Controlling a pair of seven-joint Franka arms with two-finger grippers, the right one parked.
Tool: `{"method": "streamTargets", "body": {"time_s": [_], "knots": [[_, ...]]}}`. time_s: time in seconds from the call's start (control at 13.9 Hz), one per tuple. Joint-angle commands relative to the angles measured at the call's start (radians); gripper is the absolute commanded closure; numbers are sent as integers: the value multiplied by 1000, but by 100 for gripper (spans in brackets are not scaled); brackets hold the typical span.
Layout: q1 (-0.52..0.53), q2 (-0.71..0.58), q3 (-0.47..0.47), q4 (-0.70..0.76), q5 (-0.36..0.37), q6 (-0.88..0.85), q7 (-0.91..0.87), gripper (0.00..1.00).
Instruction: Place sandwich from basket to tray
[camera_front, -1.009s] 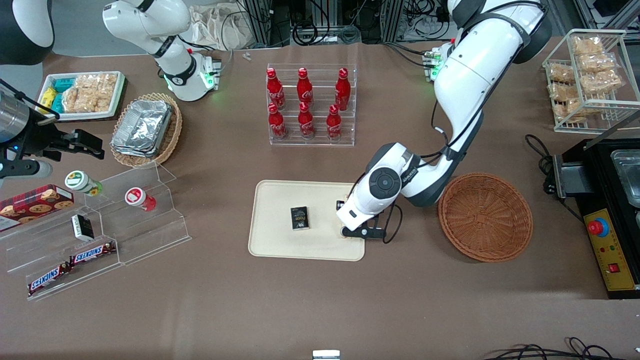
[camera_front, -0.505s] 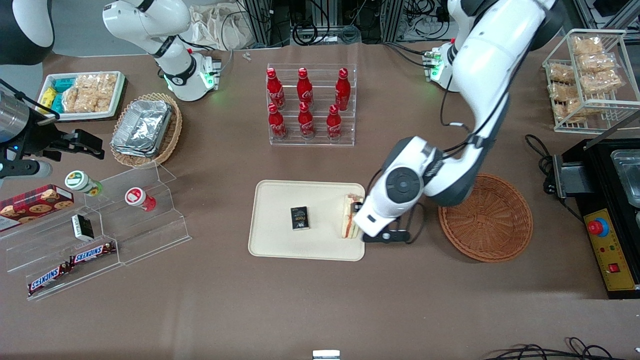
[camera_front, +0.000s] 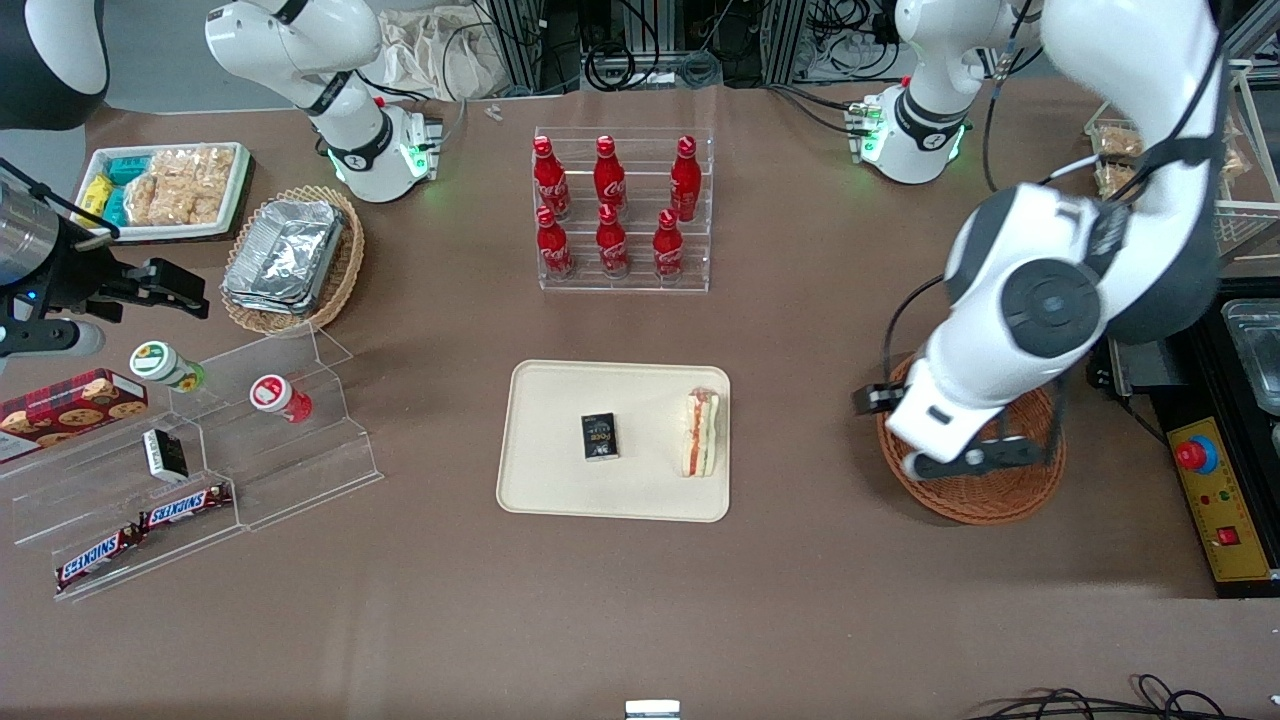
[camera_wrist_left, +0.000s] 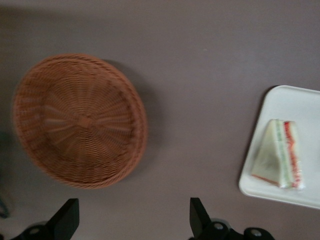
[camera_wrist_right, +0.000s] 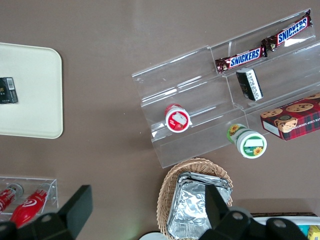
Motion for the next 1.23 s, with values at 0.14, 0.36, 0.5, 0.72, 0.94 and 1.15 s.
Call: {"method": "streamTargets", "body": {"time_s": [0.14, 0.36, 0.5, 0.72, 0.94, 1.15], "knots": [[136, -144, -8, -57, 10, -123, 429, 1], [215, -196, -7, -57, 8, -173, 666, 0], [267, -199, -7, -48, 7, -174, 691, 0], [318, -194, -7, -44, 4, -165, 729, 0], [334, -193, -7, -44, 4, -160, 771, 0], [338, -191, -7, -44, 1, -160, 754, 0]]}}
